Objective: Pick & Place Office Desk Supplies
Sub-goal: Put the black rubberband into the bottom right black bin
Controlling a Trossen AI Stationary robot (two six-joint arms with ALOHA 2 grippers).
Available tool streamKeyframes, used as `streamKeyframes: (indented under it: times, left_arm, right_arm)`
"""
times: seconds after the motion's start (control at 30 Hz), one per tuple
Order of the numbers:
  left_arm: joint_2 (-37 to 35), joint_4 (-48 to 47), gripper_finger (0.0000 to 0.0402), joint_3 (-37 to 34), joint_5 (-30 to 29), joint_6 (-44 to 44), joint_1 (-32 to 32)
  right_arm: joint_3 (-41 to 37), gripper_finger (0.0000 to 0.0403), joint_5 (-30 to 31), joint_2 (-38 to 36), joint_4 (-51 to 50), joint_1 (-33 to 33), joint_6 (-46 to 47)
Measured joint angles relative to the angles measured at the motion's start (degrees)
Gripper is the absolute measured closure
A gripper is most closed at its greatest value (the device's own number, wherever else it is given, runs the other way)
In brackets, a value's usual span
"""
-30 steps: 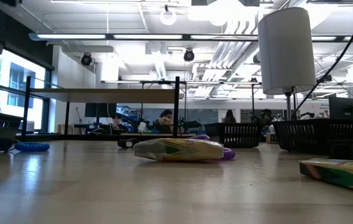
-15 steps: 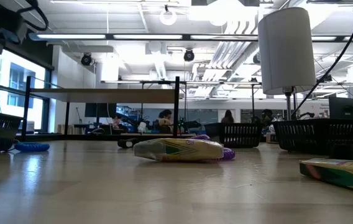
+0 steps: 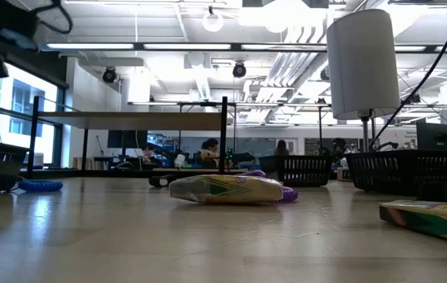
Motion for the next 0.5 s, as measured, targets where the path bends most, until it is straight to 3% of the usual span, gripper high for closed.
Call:
streamKeyframes:
  times: [0.13, 0.33, 0.5]
  left_arm:
    - [0.0, 6.0, 0.0270, 2.3, -1.8, 8.7, -1.3]
    - [0.1, 28.7, 0.0302, 3.0, -3.4, 26.2, -2.9]
    - [3.5, 39.9, 0.0312, 3.0, -4.0, 39.3, -4.2]
  right_arm:
    - [0.0, 0.0146, -0.7, 0.0, 0.0, -0.2, 1.9]
    - [0.0, 0.0147, -1.2, 0.0, 0.0, 0.4, 5.6]
    - [0.0, 0.0147, -1.2, 0.0, -0.3, 2.2, 6.0]
